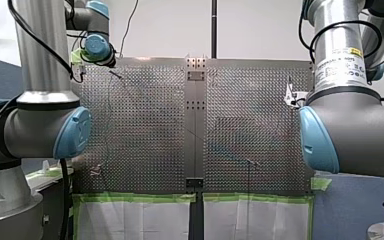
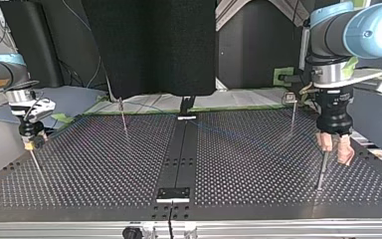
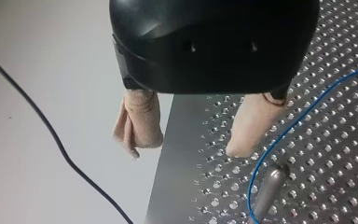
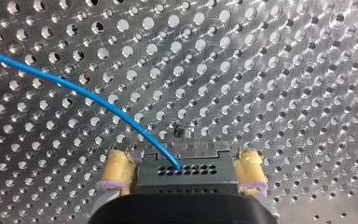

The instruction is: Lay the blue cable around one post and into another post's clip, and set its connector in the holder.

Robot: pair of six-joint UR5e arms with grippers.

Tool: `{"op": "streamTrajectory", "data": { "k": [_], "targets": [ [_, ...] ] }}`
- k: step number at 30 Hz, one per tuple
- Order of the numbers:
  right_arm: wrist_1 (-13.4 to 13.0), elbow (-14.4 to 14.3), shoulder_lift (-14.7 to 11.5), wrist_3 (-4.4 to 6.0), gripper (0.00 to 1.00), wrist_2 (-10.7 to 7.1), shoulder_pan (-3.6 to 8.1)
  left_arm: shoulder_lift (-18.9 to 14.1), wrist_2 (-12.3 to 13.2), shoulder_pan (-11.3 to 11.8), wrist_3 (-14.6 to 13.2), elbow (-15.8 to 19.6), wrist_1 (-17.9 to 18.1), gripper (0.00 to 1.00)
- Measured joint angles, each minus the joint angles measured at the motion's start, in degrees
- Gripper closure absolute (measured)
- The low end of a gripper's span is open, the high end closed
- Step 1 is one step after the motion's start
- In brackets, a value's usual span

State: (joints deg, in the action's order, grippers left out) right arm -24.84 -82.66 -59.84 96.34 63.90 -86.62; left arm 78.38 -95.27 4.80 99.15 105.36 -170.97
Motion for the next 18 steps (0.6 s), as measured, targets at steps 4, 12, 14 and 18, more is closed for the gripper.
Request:
{"op": "streamTrajectory", "data": {
  "k": [4,12,14,18],
  "targets": [
    [0.0,0.0,0.0,0.0,0.0,0.0,0.0,0.0,-0.1,-0.1,-2.6,0.0,0.0,0.0],
    [-0.1,0.0,0.0,0.0,0.0,0.0,0.0,0.0,0.0,-0.1,-7.5,0.0,0.0,0.0],
    [-0.1,0.0,0.1,0.0,0.0,0.0,0.0,0.0,0.0,-0.1,-8.4,0.0,0.0,0.0],
    [-0.1,0.0,0.0,0.0,0.0,-0.05,0.0,0.0,0.0,-0.2,-9.1,0.0,0.0,0.0]
  ]
}}
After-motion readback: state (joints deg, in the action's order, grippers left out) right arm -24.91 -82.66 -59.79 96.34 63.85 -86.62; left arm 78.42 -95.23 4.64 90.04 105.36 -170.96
